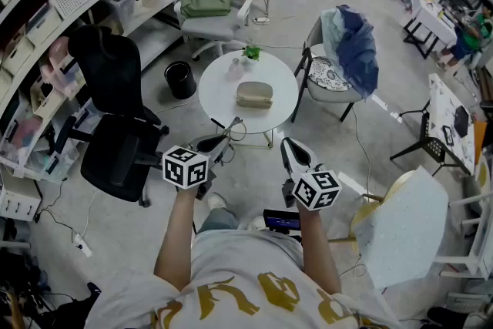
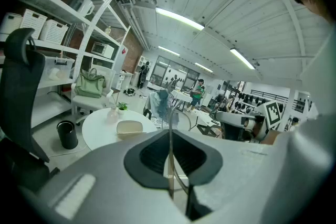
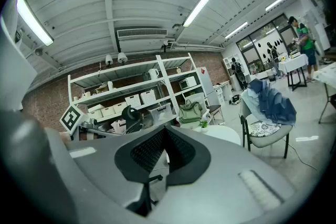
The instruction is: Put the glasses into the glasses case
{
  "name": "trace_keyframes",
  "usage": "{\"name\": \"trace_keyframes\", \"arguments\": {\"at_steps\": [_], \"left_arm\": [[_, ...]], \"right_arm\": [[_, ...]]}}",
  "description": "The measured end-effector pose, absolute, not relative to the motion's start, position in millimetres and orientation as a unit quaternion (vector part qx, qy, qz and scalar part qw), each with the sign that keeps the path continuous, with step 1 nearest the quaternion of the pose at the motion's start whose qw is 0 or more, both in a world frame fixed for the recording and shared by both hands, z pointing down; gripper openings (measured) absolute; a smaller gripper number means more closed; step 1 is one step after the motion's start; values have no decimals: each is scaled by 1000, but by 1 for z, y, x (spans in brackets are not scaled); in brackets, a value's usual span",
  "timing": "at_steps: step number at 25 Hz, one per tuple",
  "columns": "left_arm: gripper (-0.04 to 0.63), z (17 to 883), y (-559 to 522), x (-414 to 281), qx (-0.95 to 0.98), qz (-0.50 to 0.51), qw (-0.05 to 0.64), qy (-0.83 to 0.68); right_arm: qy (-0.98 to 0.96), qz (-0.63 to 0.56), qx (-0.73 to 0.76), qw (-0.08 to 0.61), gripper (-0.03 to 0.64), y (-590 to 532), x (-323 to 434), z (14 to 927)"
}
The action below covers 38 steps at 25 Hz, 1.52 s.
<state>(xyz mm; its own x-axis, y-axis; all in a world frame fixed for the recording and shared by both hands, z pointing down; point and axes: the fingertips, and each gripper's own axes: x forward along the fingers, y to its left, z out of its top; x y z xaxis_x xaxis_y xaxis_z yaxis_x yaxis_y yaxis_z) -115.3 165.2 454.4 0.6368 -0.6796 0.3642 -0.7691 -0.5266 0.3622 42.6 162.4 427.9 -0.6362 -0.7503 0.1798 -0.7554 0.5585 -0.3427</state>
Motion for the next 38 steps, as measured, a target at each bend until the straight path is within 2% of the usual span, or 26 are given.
{"name": "trace_keyframes", "arguments": {"at_steps": [22, 25, 30, 38], "left_arm": [[15, 457, 179, -108, 862, 74, 269, -424], [15, 456, 164, -100, 862, 53, 279, -420], [15, 464, 136, -78, 871, 82, 269, -403], [15, 501, 64, -65, 863, 103, 297, -396]], "right_arm": [[-883, 218, 416, -6, 26, 174, 52, 429], [-878, 227, 422, 1, 26, 173, 60, 438], [-862, 232, 451, 2, 26, 151, 84, 447], [-838, 262, 479, 15, 26, 87, 112, 478]]}}
